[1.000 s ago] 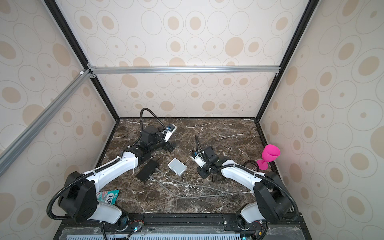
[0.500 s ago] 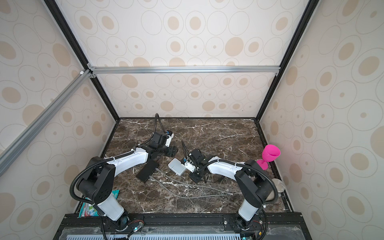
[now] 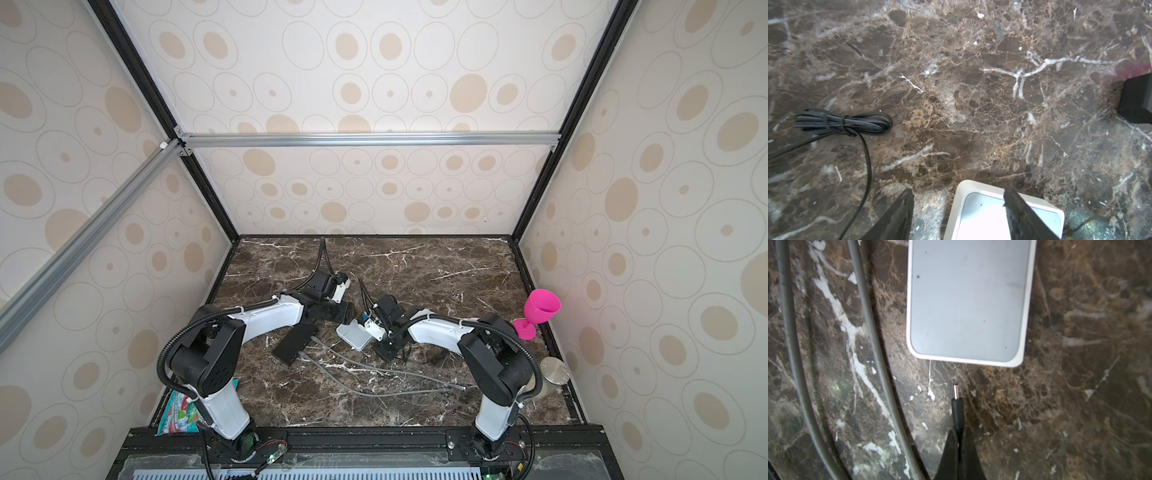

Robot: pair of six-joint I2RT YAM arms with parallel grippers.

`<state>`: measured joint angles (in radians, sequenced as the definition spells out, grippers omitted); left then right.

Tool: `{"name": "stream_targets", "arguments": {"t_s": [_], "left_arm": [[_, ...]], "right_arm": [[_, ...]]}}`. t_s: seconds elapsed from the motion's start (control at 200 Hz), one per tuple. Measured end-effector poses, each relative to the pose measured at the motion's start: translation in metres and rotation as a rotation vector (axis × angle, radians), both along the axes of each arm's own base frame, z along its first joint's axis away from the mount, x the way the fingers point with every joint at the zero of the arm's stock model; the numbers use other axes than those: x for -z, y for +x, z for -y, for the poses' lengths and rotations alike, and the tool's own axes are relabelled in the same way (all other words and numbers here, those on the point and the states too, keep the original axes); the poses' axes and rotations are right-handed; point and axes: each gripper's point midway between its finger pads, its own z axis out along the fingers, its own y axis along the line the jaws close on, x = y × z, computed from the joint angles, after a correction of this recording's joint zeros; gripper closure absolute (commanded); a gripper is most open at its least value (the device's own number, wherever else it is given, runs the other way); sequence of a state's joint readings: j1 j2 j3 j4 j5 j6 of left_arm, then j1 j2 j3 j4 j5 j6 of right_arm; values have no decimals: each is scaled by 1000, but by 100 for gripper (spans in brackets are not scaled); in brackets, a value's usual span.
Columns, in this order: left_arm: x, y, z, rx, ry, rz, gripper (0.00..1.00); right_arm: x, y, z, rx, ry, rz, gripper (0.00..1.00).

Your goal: Insert the plug into the switch port

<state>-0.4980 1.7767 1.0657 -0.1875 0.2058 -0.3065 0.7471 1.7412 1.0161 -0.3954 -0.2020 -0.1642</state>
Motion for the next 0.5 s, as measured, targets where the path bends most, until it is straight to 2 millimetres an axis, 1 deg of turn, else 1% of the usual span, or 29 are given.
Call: {"name": "stream_targets", "arguments": {"t_s": [0.165,0.295,0.41,0.44,0.495], "left_arm": [[5,-8,3,5,-30,-31,34],[12,-16,3,9,-43,-63,40],[11,-17,6,13,-62,-72,41],[11,-17,7,14,-67,-72,43],[12,-19,8,15,-74,-77,44]], "right_arm": [[2,8,-6,2,20,30,100],[8,13,-9,7,21,38,100],[8,17,-12,11,31,51,100],[8,17,-12,12,33,54,100],[8,18,-13,15,35,55,100]]}}
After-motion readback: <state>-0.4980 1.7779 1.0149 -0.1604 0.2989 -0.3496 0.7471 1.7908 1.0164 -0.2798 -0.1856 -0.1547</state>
